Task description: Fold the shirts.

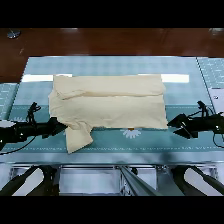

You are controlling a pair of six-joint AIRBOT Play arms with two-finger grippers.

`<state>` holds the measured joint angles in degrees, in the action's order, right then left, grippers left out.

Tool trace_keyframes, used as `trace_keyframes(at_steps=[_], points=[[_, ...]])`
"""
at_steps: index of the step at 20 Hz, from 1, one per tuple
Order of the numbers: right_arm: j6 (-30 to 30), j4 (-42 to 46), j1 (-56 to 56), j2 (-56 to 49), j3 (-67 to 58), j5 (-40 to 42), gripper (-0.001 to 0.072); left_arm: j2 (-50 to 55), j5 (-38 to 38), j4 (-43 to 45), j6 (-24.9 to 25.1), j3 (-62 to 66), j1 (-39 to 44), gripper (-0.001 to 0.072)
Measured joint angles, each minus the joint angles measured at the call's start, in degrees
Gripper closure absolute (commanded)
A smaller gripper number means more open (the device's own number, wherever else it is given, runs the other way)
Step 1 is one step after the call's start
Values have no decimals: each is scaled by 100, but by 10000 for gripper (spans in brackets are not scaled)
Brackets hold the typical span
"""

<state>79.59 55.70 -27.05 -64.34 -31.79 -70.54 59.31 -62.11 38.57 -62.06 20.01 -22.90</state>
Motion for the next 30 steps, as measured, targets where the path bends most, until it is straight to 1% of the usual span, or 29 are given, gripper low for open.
trace_keyframes(at_steps=[3,5,6,7,8,13,16,18,20,24,30], points=[[22,-262,389,-437,-142,278,96,0,0,-2,-2,7,4,683],[61,-474,686,-778,-319,315,105,-2,0,-2,-7,7,4,683],[66,-535,828,-925,-411,352,307,-2,0,-4,-13,9,4,683],[66,-535,973,-1073,-511,461,630,-2,0,-4,-22,11,4,683],[63,-468,1086,-1187,-610,557,685,0,-2,-4,-22,17,4,683],[-50,-636,1338,-1421,-1523,625,686,0,15,-2,17,492,4,683],[-90,-708,1379,-1508,-2339,577,686,109,105,-4,-122,1220,11,684],[-42,-715,1408,-1676,-2907,560,686,396,201,-11,-199,1808,66,684],[44,-802,1464,-1954,-3464,553,685,876,234,-17,-302,2468,164,684],[321,-918,1526,-2669,-4494,584,685,2079,284,-11,-680,3880,413,683],[492,-1069,1572,-3668,-5442,649,684,3687,295,2,-1141,5628,748,683]])
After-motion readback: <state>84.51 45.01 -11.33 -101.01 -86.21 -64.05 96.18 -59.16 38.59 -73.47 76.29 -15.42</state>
